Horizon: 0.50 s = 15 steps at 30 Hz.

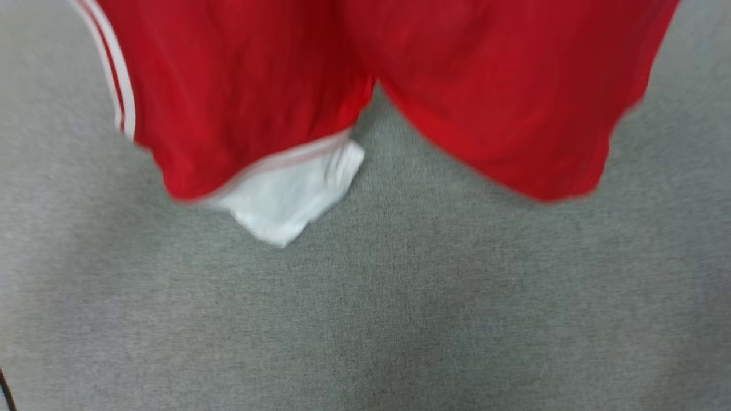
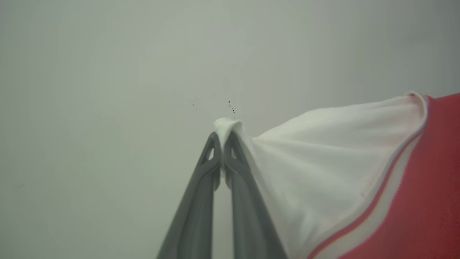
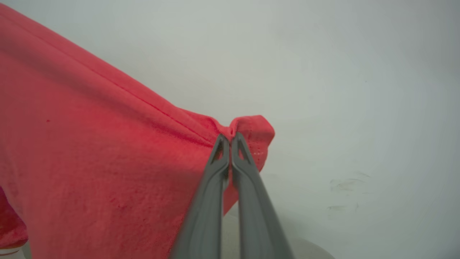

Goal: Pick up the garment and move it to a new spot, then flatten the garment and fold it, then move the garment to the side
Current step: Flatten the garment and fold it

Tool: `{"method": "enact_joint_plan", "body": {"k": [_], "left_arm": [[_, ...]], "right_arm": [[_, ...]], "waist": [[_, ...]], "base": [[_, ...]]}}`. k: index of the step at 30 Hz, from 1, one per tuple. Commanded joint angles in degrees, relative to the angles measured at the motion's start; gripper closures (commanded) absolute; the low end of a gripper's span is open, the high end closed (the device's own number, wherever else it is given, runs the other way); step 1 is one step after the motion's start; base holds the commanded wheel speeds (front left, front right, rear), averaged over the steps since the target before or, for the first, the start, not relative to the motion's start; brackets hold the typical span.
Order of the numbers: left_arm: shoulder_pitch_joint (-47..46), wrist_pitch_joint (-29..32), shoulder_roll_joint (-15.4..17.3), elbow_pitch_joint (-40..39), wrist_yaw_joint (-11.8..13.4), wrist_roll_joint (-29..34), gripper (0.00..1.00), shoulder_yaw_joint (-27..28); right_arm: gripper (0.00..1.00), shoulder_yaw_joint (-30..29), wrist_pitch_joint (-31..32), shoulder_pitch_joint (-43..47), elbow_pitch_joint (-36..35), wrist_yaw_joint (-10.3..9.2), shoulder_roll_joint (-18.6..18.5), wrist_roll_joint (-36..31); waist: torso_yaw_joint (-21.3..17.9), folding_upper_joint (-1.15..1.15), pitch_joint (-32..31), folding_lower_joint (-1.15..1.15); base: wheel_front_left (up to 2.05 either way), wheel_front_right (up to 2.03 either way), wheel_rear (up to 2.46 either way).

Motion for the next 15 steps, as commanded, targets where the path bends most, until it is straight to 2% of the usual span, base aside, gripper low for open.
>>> {"method": "enact_joint_plan", "body": {"k": [1,5,8,12,13,15], "left_arm": [[-3.4,0.1,0.1,2.4,-1.1,0.8,1.00,-0.4],[-14.7,-0.3,-0.9,10.6,-5.4,3.2,1.00,-2.3],[-23.8,-1.8,-2.8,18.3,-7.6,5.8,1.00,-4.2],[-35.9,-5.4,-5.6,29.3,-9.3,9.3,1.00,-7.0],[-43.5,-9.5,-7.8,36.6,-9.8,11.5,1.00,-8.1],[-47.6,-12.3,-9.2,41.2,-9.9,12.7,1.00,-9.0]], "right_arm": [[1.00,-0.3,-0.5,-2.7,1.6,-0.11,-0.4,-1.0],[1.00,1.0,-2.3,-11.5,7.4,-0.11,0.3,-2.7],[1.00,2.4,-5.1,-19.0,13.6,-0.12,1.1,-5.4],[1.00,4.0,-10.3,-28.9,22.9,-0.14,3.2,-9.2],[1.00,4.2,-14.9,-35.3,30.1,-0.15,5.2,-11.9],[1.00,3.8,-17.9,-39.2,34.6,-0.18,6.3,-13.6]], "waist": [[0.1,0.00,5.7,0.00],[-0.4,0.00,10.7,0.00],[-0.7,0.00,13.8,0.00],[-1.5,0.00,16.7,0.00],[-2.0,0.00,17.9,0.00],[-2.1,0.00,18.6,0.00]], "base": [[0.00,0.00,0.00],[0.00,0.00,0.00],[0.00,0.00,0.00],[0.00,0.00,0.00],[0.00,0.00,0.00],[0.00,0.00,0.00]]}}
